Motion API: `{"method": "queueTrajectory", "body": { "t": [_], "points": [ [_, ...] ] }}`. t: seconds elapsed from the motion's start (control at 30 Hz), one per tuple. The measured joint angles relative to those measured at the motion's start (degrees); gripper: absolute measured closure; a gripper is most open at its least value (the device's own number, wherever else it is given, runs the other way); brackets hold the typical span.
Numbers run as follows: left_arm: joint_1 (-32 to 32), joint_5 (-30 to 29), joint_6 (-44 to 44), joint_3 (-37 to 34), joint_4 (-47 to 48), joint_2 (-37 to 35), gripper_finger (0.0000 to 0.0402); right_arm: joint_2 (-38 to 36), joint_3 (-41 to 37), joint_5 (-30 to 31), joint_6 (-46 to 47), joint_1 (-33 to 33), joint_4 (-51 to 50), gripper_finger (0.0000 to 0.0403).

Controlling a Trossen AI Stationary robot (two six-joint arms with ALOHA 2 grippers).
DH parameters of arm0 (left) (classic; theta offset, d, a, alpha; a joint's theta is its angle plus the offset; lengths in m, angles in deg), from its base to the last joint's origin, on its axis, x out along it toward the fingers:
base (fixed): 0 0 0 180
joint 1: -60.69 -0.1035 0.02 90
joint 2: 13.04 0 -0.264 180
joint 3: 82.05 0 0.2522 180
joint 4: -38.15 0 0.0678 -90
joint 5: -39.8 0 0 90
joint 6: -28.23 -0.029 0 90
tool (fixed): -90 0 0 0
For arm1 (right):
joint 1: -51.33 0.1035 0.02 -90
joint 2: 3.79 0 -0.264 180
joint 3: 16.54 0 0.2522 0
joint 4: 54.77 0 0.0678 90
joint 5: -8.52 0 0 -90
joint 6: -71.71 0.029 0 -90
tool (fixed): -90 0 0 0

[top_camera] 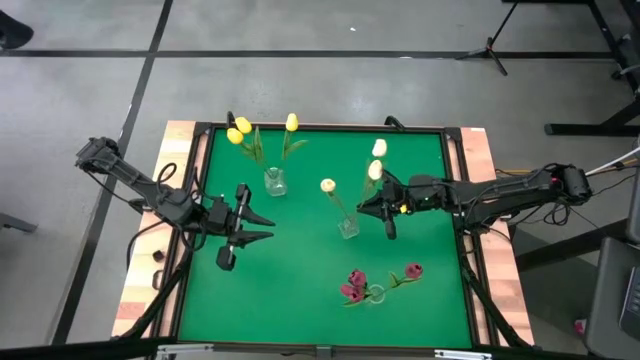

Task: Sort flowers into vase by color
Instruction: Put the white tulip into the center transparent vase

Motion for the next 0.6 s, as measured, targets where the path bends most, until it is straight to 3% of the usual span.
{"method": "queueTrajectory", "body": {
  "t": [0.6],
  "points": [
    [0.0,0.0,1.5,0.0,2.4,0.0,0.0309,-2.9,0.0,0.4,1.1,0.0,-5.6,0.0275]
  ]
}}
